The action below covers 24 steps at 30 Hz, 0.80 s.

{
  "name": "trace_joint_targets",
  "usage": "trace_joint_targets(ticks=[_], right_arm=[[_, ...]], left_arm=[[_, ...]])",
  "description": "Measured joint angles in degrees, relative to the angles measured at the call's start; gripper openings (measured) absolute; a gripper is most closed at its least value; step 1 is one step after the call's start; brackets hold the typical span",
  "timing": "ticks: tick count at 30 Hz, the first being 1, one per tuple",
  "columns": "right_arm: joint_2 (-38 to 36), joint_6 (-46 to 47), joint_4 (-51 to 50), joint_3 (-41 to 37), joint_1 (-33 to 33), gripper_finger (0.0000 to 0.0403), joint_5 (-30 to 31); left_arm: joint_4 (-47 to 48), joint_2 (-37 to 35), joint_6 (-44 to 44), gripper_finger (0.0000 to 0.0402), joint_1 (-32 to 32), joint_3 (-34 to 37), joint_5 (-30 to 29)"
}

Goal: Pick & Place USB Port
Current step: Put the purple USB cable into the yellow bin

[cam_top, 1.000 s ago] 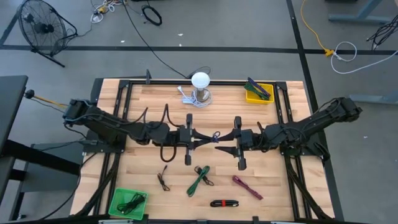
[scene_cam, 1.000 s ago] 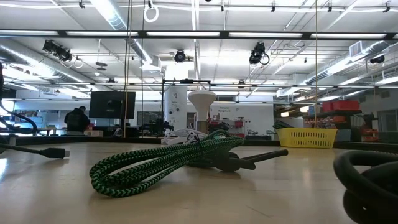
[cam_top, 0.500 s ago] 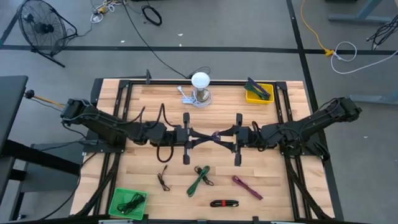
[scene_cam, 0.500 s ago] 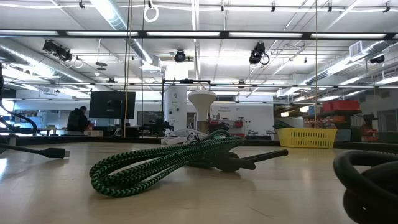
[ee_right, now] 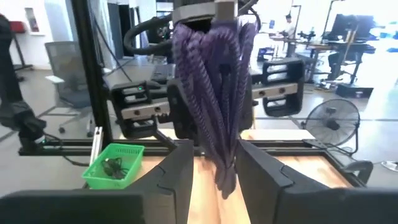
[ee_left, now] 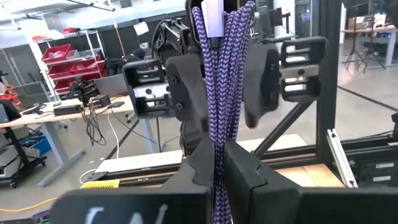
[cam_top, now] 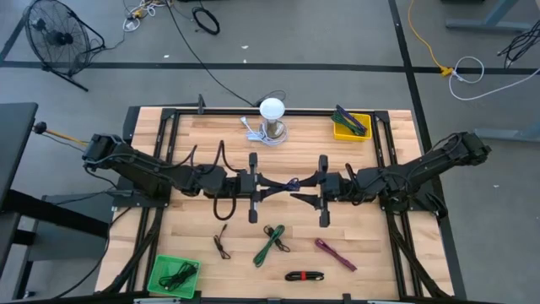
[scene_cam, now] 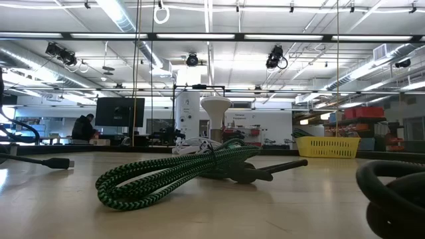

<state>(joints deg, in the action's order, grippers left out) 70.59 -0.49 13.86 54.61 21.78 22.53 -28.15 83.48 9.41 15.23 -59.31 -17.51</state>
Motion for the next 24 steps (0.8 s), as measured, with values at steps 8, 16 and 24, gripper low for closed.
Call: trace_joint_targets(ticks=[8, 16, 24], right_arm=[[-0.1, -1.1, 3.0, 0.0, 0.0, 0.0119, 0.4], [-0.1, -2.5, 2.8, 0.0, -0.2, 0.0015, 2.0], [-0.4, -1.5, 0.2, 0.0, -0.2, 0.0008, 7.6]], left_arm=[[0.4, 1.0, -0.2, 0.0017, 0.1, 0.0, 0.2], [0.5, 1.1, -0.4, 0.0035, 0.0, 0.0, 0.0], [1.9, 1.1, -1.3, 0.0076, 0.3, 0.0, -0.6]])
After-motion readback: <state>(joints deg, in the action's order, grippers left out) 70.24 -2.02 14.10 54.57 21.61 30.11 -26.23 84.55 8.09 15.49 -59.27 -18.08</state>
